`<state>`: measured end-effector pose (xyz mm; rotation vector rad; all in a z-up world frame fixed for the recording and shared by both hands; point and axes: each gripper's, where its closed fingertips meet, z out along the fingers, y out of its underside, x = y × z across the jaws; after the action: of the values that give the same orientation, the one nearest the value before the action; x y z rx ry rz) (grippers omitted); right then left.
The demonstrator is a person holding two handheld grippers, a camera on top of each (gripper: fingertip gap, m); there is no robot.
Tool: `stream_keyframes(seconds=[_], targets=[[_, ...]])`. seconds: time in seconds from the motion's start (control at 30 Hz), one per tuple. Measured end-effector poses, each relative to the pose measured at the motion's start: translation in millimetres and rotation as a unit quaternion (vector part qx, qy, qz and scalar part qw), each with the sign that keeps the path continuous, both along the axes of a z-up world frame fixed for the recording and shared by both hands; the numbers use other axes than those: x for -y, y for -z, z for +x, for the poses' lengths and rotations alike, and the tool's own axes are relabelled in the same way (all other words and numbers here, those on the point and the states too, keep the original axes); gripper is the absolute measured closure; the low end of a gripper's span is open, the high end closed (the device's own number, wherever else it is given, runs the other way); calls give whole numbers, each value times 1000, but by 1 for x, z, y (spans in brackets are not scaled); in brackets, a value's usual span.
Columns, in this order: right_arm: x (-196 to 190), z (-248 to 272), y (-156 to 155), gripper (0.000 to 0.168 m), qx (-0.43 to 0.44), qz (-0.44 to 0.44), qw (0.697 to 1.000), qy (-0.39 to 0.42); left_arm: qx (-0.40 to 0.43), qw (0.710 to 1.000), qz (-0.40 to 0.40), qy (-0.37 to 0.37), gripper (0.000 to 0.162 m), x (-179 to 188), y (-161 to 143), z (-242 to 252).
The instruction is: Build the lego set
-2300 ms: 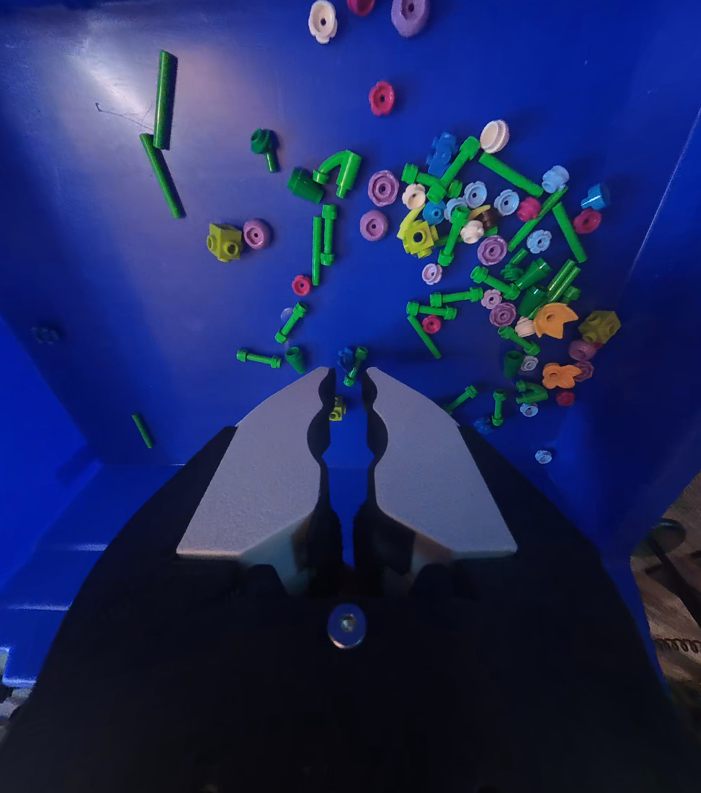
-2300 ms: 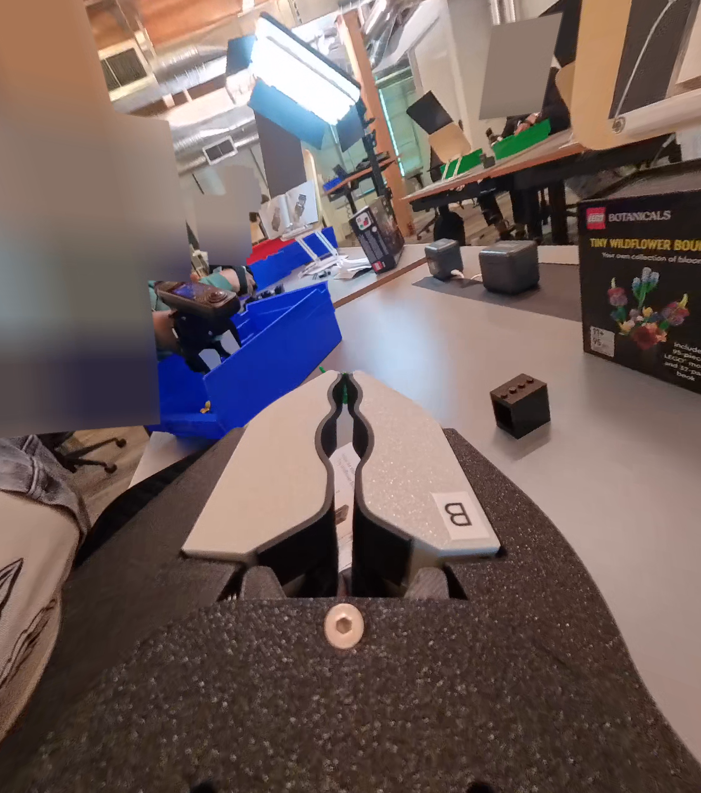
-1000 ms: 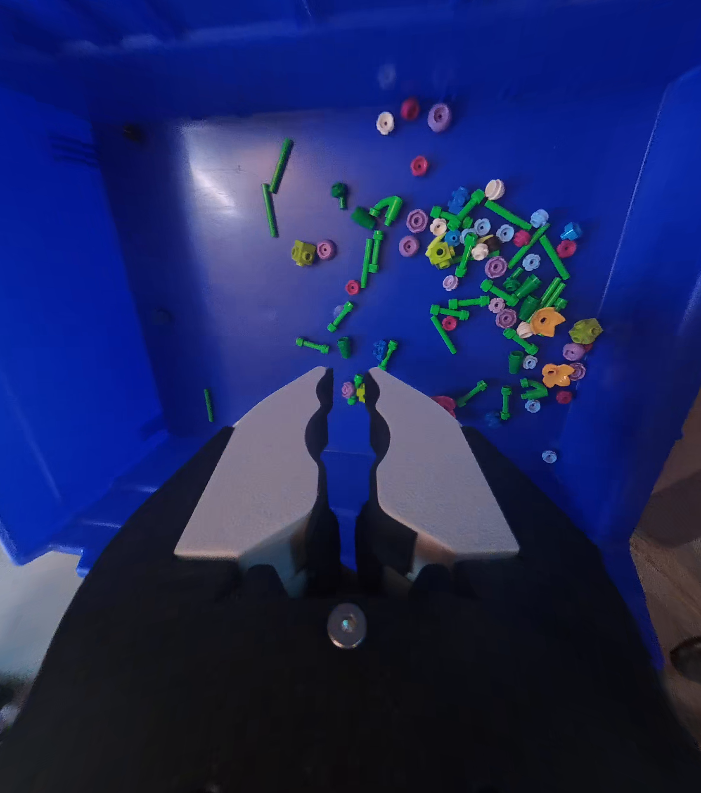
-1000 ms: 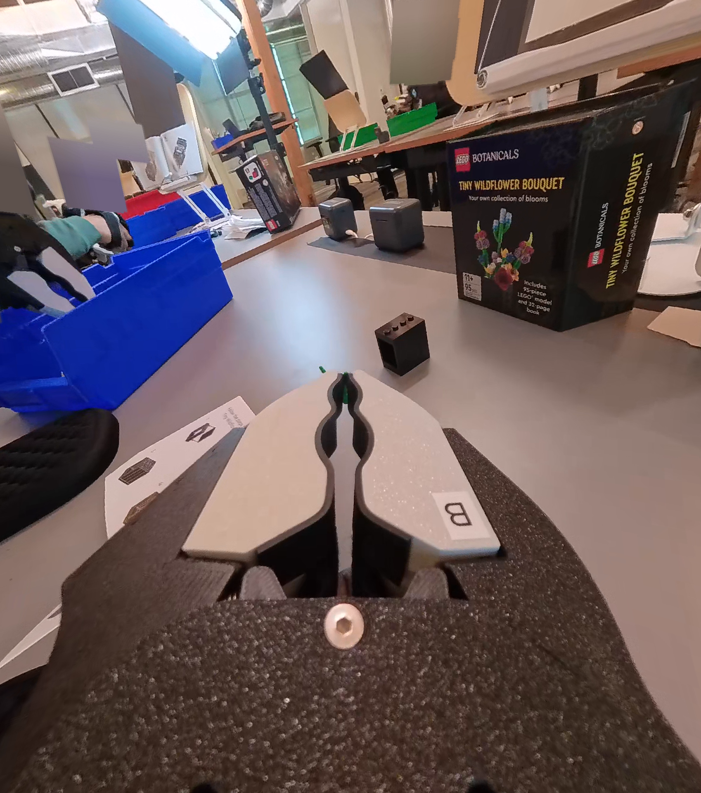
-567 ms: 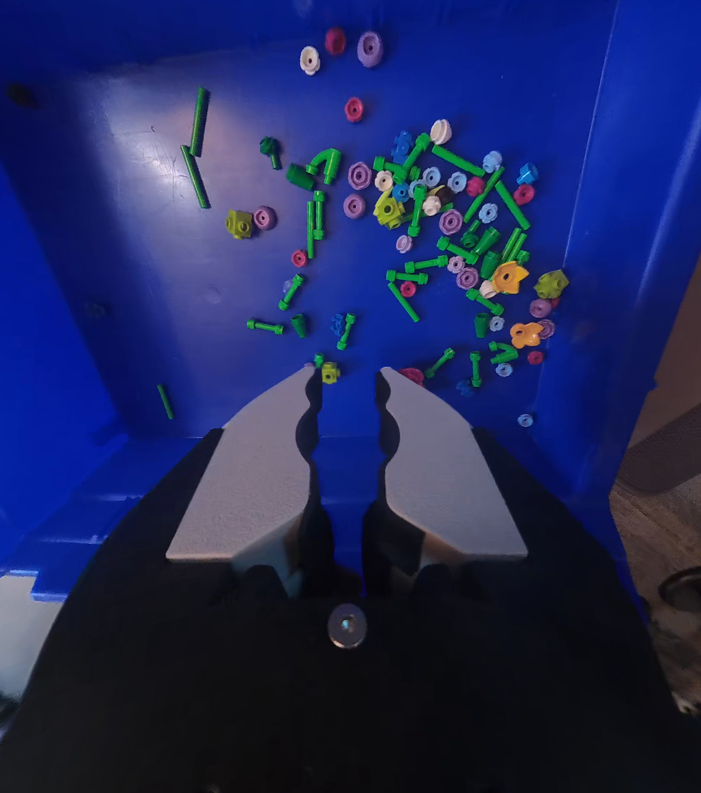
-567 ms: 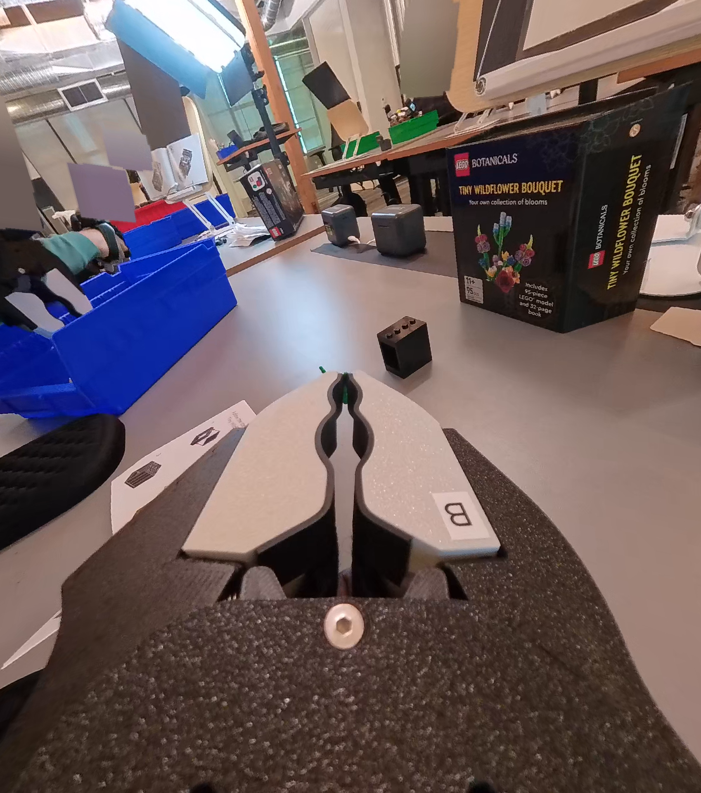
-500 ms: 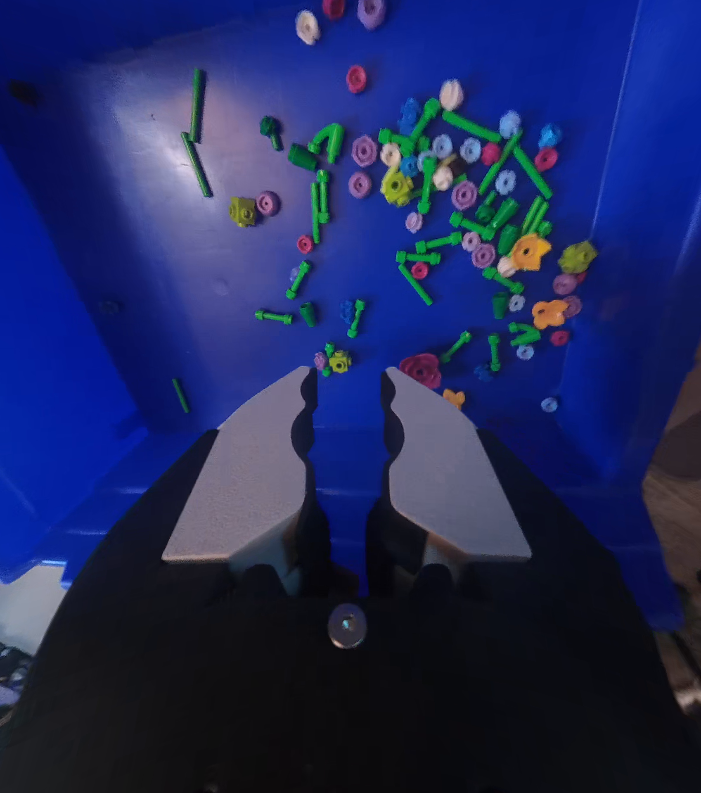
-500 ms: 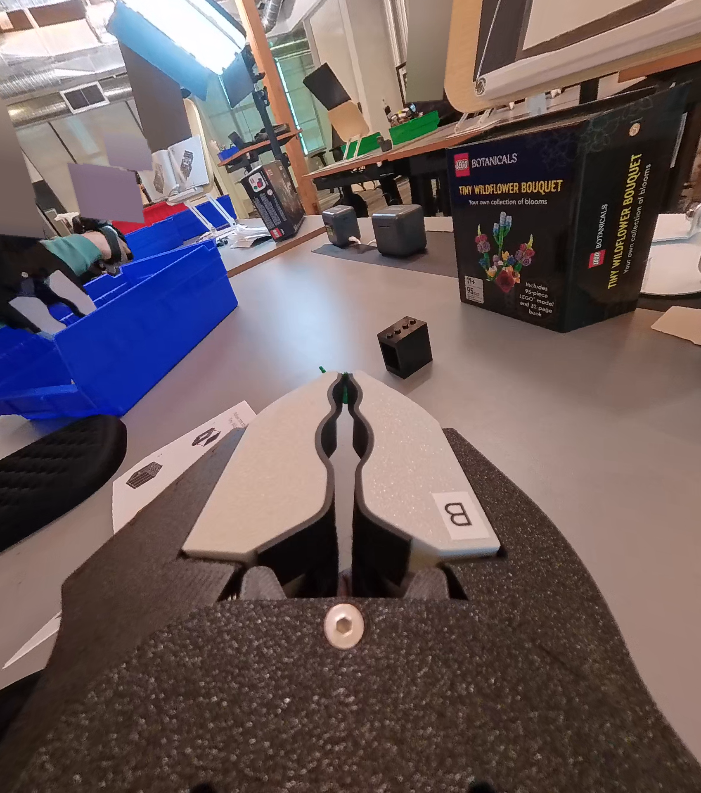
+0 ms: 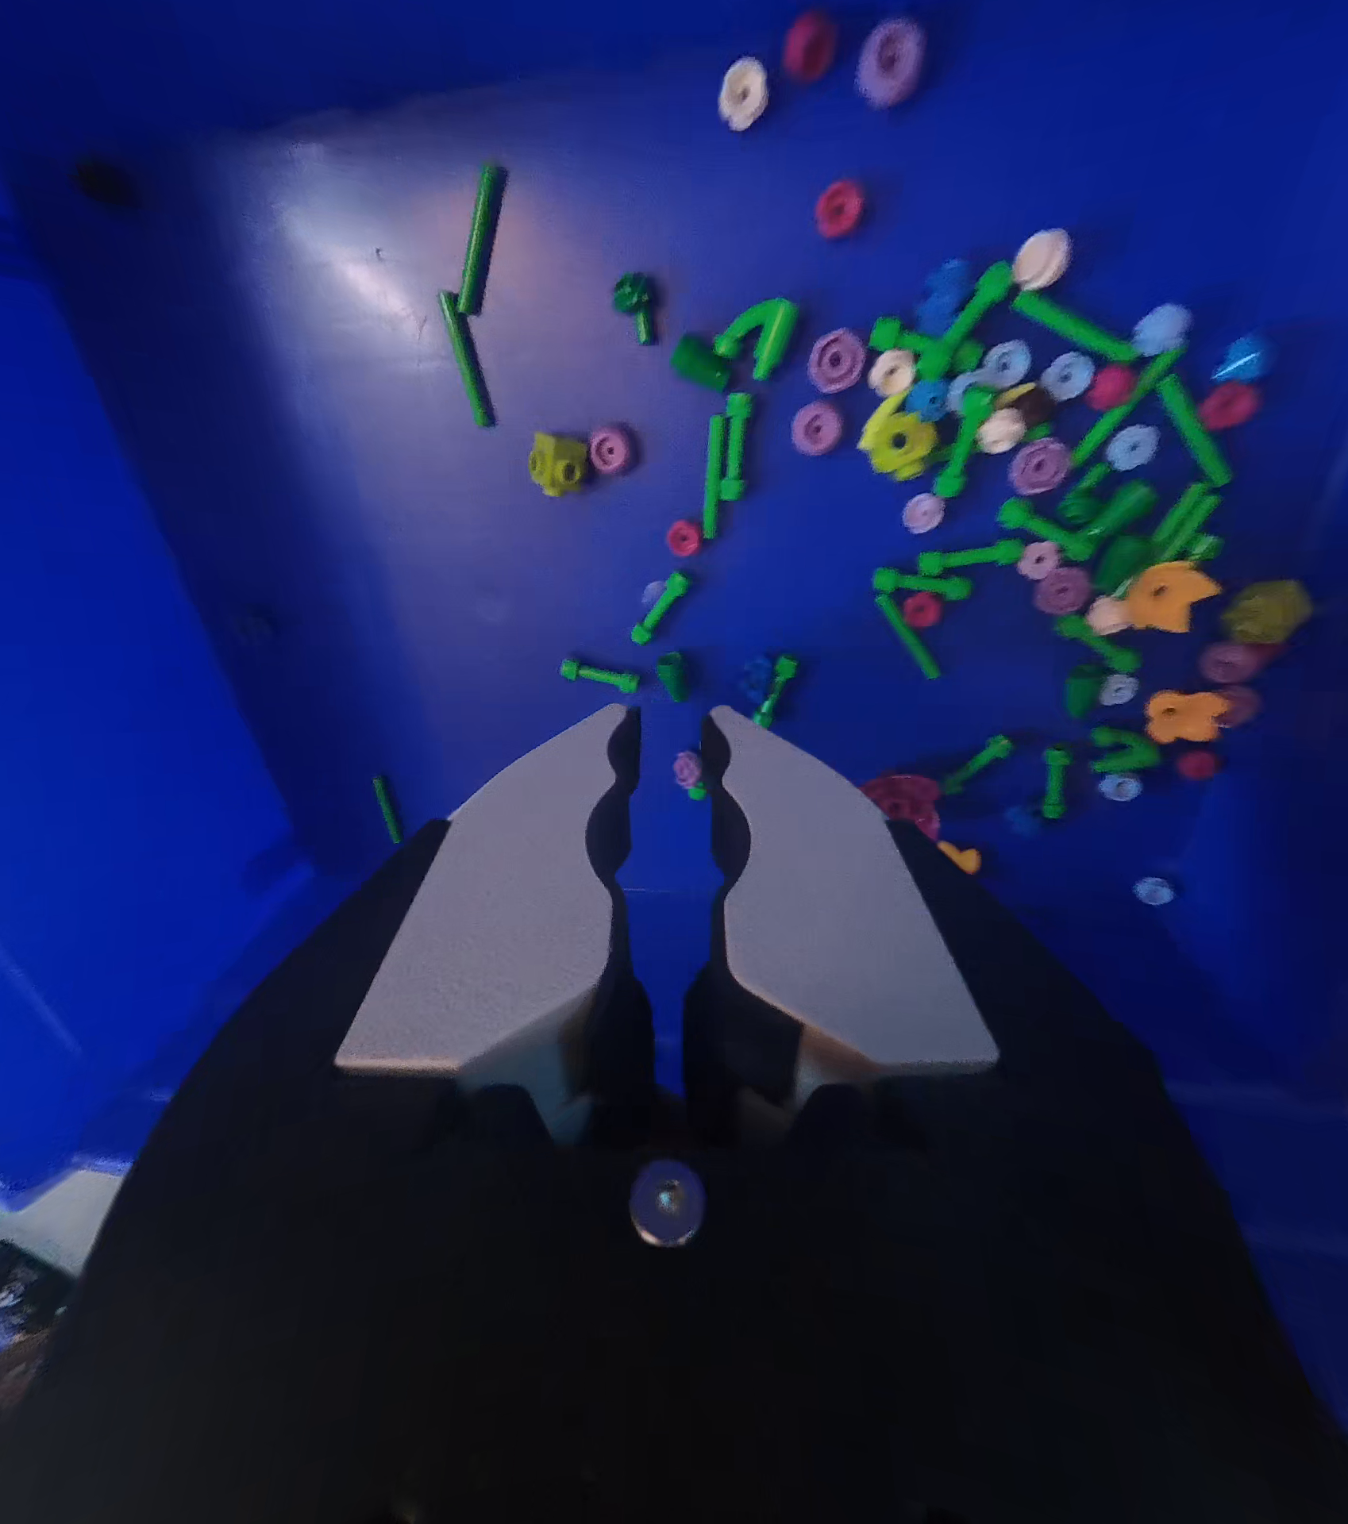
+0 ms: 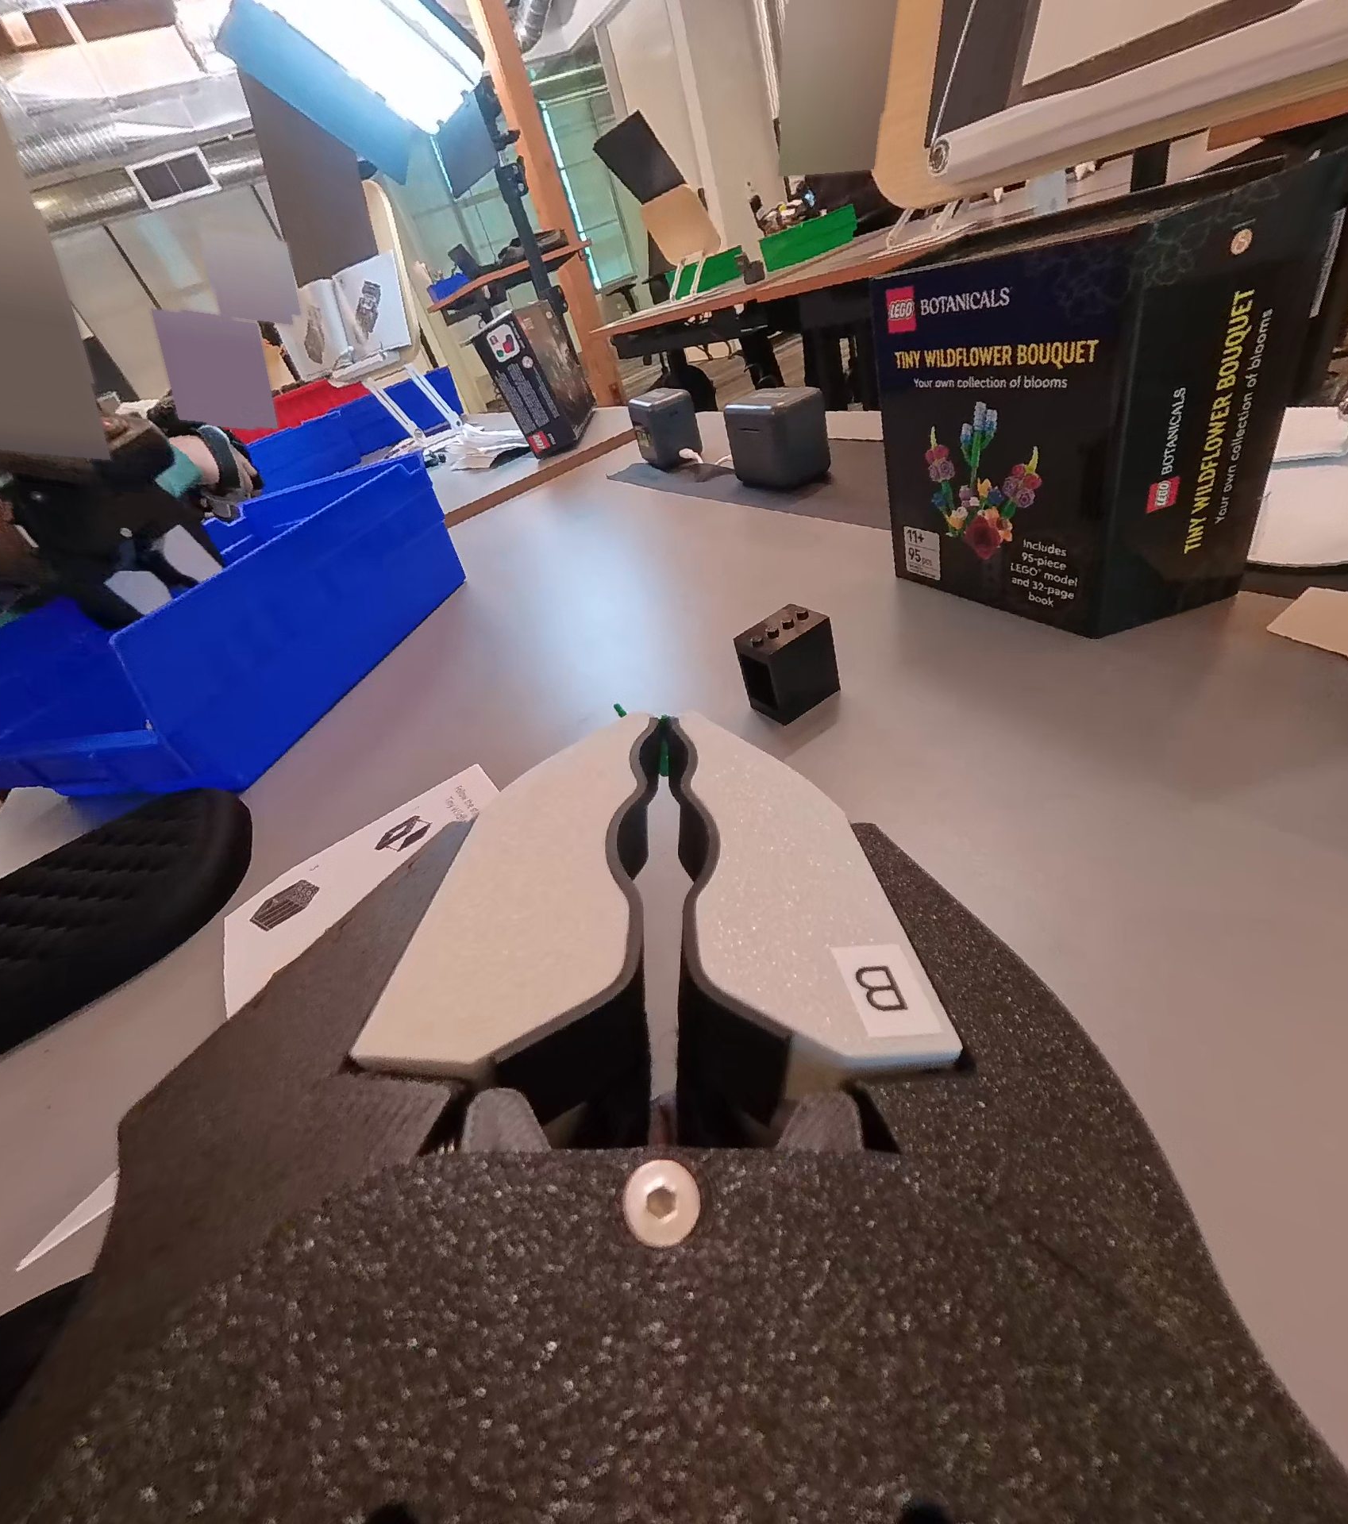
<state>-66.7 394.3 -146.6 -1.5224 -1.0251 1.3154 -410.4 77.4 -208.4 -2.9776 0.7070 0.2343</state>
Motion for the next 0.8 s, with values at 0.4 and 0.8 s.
stream_keyframes(seconds=[0.4, 0.8], targets=[[0, 0, 0, 168, 0, -4, 1000, -2, -5, 999, -46, 3, 148, 2, 16, -2], [3, -1, 2, 168, 9, 6, 1000, -7, -7, 1000, -20, 0, 154, -2, 9, 2]])
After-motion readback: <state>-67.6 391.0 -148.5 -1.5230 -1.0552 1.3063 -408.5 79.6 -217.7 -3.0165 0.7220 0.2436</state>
